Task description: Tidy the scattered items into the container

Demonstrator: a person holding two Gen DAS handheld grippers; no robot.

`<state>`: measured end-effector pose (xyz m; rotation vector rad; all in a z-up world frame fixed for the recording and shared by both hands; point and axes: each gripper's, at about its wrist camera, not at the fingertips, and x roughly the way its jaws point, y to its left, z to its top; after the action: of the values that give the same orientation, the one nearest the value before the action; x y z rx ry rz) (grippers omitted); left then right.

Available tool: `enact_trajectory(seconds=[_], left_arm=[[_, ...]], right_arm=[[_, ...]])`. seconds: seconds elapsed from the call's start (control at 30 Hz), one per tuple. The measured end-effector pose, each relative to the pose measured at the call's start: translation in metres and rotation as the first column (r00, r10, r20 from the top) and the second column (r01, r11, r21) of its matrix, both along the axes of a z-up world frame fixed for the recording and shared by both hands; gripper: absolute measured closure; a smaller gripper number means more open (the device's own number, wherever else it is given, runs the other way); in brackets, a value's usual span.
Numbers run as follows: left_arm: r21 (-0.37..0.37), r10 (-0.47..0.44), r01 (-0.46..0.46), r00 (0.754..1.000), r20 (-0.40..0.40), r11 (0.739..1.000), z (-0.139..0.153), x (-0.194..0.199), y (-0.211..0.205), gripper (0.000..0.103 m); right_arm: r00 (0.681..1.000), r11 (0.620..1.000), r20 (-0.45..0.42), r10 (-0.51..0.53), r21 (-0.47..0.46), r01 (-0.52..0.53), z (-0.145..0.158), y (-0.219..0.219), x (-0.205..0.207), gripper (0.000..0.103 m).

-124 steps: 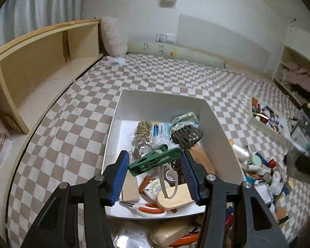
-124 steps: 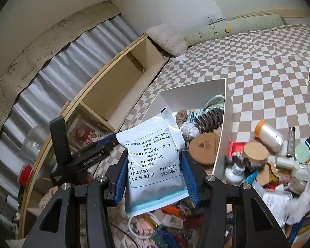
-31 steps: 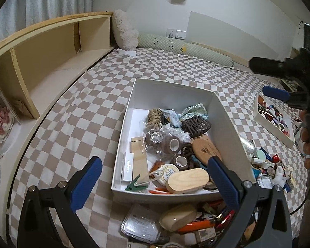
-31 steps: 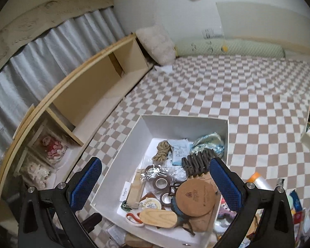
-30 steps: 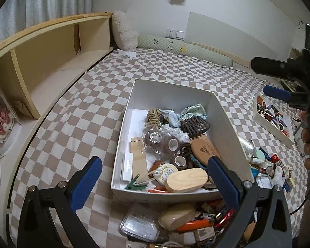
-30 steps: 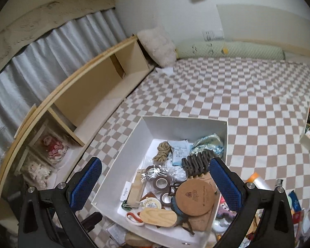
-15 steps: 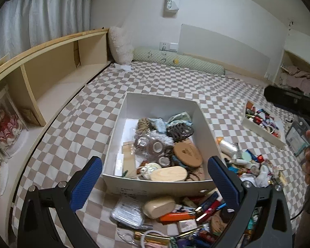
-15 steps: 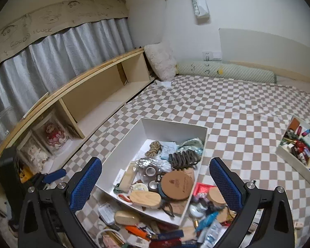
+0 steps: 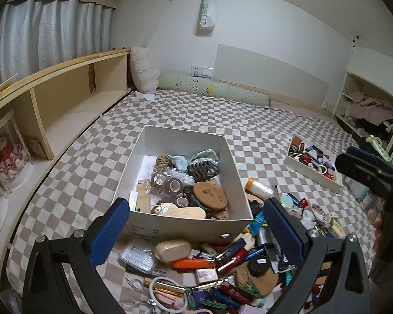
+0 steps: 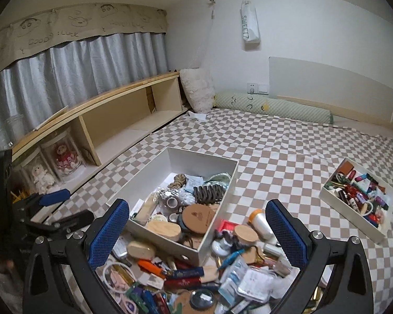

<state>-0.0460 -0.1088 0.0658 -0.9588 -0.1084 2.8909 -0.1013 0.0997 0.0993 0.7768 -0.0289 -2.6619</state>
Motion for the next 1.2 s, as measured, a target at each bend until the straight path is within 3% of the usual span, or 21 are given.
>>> enact_trajectory(seconds=[0.5,0.9,1.2], left_arm=[[-0.035,-0.03,0.028,0.998,-0.06,0.999,0.009,0.045,0.041,0.0],[-0.065,-0.039,0.035,0.998,-0.058,0.997,0.005,0.071,0.059,0.0],[-0.097,-0.055,0.05,0.997,-0.048,0.994,0.0,0.085,0.069,0.0]], right_arm=[[0.998,0.999,-0.046,-0.04,-0.011,0.039,-0.007,0.041,0.051,0.0],[0.992,0.995,-0.084,-0.093,0.016,0.095,-0.016,0.064,0.089,0.0],[0.99,0.992,-0.062,-0.125,-0.006,0.124,-0.031,0.083,0.106,0.0]])
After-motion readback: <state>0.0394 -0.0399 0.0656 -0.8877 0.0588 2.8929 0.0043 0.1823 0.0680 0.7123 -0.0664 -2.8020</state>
